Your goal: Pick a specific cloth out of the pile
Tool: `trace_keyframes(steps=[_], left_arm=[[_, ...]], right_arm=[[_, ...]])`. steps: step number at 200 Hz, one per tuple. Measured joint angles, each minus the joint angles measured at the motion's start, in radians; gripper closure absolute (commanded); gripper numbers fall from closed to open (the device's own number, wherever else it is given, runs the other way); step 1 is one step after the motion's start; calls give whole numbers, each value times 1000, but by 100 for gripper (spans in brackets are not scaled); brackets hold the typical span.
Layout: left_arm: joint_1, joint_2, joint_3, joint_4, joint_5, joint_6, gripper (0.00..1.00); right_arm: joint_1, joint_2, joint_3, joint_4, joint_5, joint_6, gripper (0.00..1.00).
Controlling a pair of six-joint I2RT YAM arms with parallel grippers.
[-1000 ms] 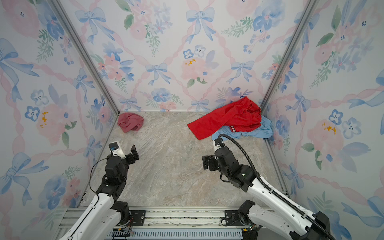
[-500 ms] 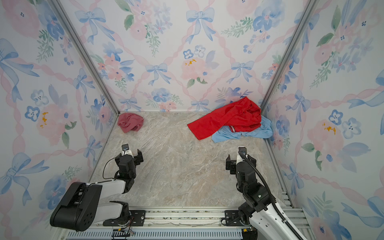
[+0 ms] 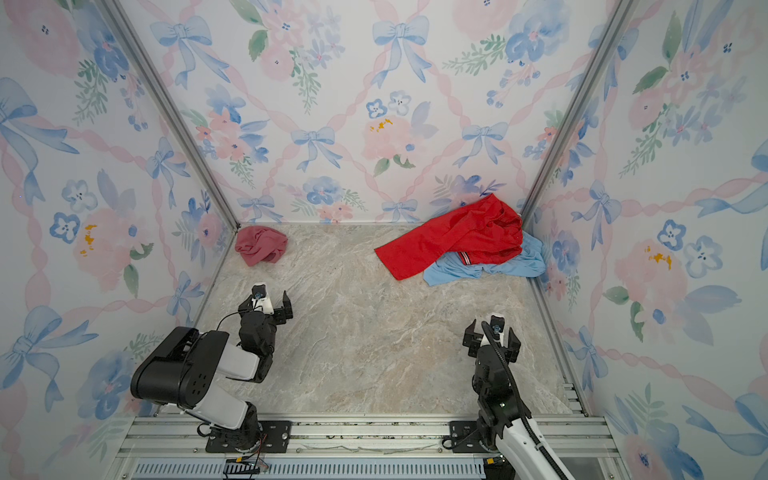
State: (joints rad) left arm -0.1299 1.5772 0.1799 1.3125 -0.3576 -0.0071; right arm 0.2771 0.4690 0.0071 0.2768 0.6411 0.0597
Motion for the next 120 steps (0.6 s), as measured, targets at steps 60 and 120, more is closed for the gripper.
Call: trace_keyframes(steps=[60, 120], left_arm=[[0, 0, 0, 3, 0, 1, 2], [0, 0, 0, 3, 0, 1, 2]], right_arm=[[-125, 731, 74, 584, -187, -24, 3], [-166, 1098, 344, 725, -291, -70, 3]])
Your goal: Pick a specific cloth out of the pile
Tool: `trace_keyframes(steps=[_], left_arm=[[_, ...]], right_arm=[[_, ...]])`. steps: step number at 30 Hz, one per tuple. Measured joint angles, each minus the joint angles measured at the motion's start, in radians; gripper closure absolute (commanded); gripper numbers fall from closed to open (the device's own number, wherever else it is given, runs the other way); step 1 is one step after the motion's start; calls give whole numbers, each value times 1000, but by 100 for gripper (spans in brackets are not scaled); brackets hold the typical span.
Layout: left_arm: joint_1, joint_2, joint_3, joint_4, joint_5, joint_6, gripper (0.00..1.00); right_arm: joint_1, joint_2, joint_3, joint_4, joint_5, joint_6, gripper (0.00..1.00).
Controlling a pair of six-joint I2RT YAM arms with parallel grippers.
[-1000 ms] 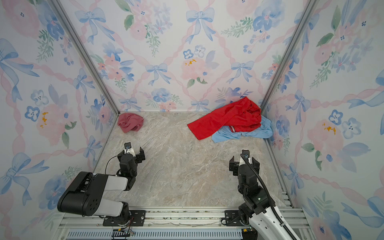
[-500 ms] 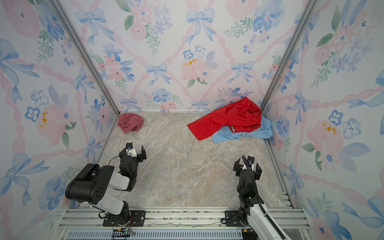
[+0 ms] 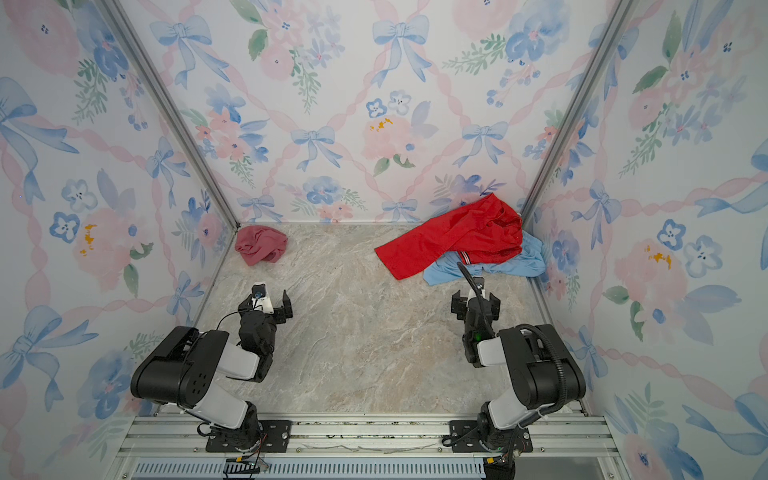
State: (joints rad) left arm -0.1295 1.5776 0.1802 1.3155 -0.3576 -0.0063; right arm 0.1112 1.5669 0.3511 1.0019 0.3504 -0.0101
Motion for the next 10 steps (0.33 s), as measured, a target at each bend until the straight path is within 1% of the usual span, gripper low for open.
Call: trace_keyframes(steps=[2, 10], left_arm=[[0, 0, 0, 0, 0, 0, 2], [0, 0, 6, -1, 0, 0, 2]], right_arm=[[-8, -10, 14, 10, 0, 2, 3], [-17, -10, 16, -52, -42, 10, 3]])
